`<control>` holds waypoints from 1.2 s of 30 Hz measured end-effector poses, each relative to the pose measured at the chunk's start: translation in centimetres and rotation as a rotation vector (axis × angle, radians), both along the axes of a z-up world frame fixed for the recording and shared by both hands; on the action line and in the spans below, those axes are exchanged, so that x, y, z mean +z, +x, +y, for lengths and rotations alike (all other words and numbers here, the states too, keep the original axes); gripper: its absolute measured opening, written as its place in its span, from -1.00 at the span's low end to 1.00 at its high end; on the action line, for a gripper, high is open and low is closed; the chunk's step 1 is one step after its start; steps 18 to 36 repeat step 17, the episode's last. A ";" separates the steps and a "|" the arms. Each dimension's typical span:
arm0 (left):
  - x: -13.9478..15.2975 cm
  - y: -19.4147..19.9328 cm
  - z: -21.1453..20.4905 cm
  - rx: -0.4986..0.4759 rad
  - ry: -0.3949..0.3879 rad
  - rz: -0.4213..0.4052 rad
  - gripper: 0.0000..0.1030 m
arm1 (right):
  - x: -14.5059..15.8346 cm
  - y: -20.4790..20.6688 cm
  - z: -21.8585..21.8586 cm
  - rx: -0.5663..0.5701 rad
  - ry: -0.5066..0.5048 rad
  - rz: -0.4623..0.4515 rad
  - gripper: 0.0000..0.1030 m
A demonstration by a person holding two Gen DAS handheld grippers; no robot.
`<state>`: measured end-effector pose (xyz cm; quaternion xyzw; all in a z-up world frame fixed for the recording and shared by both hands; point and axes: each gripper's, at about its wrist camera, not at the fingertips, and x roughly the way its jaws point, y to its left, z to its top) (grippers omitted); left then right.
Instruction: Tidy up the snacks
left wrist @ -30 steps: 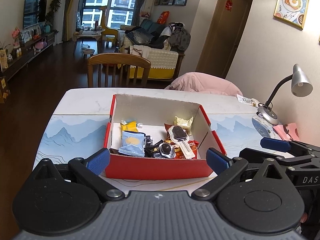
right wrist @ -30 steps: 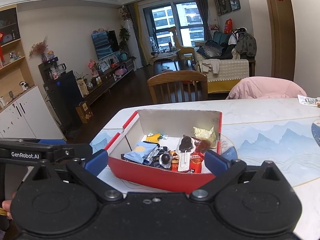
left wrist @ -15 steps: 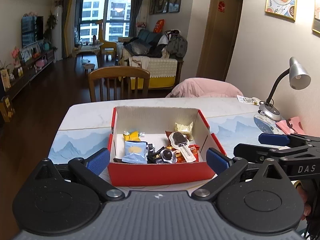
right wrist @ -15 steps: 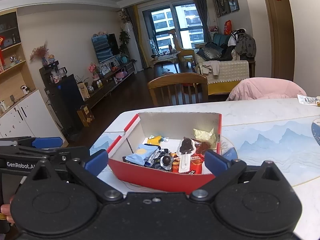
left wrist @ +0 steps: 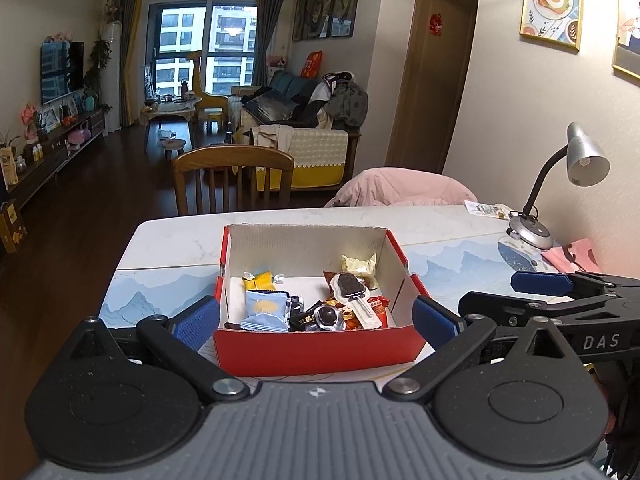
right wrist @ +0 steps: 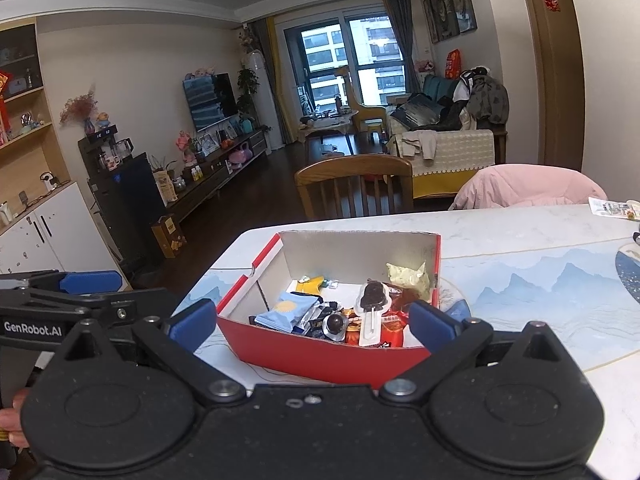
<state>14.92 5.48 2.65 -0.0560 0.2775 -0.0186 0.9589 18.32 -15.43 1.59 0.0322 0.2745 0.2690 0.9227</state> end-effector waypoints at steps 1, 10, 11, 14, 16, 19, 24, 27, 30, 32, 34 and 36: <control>0.0 -0.2 0.0 0.001 0.001 -0.002 1.00 | 0.0 -0.1 0.1 -0.004 0.000 -0.001 0.99; 0.1 -1.1 0.2 -0.001 0.019 0.001 1.00 | 0.1 -1.1 0.5 -0.025 0.004 -0.009 0.99; 0.1 -1.2 0.2 -0.003 0.019 0.003 1.00 | 0.0 -1.2 0.6 -0.028 0.002 -0.008 0.99; 0.0 -1.5 0.3 -0.011 0.019 0.010 1.00 | 0.0 -1.6 0.6 -0.040 -0.002 -0.006 0.99; -0.1 -1.7 0.4 -0.014 0.014 0.017 1.00 | 0.0 -1.9 0.6 -0.049 -0.003 0.000 0.99; -0.2 -1.8 0.5 -0.015 0.014 0.022 1.00 | -0.1 -1.9 0.6 -0.052 -0.005 0.002 0.99; -0.2 -1.8 0.5 -0.015 0.014 0.022 1.00 | -0.1 -1.9 0.6 -0.052 -0.005 0.002 0.99; -0.2 -1.8 0.5 -0.015 0.014 0.022 1.00 | -0.1 -1.9 0.6 -0.052 -0.005 0.002 0.99; -0.2 -1.8 0.5 -0.015 0.014 0.022 1.00 | -0.1 -1.9 0.6 -0.052 -0.005 0.002 0.99; -0.2 -1.8 0.5 -0.015 0.014 0.022 1.00 | -0.1 -1.9 0.6 -0.052 -0.005 0.002 0.99; -0.2 -1.8 0.5 -0.015 0.014 0.022 1.00 | -0.1 -1.9 0.6 -0.052 -0.005 0.002 0.99; -0.2 -1.8 0.5 -0.015 0.014 0.022 1.00 | -0.1 -1.9 0.6 -0.052 -0.005 0.002 0.99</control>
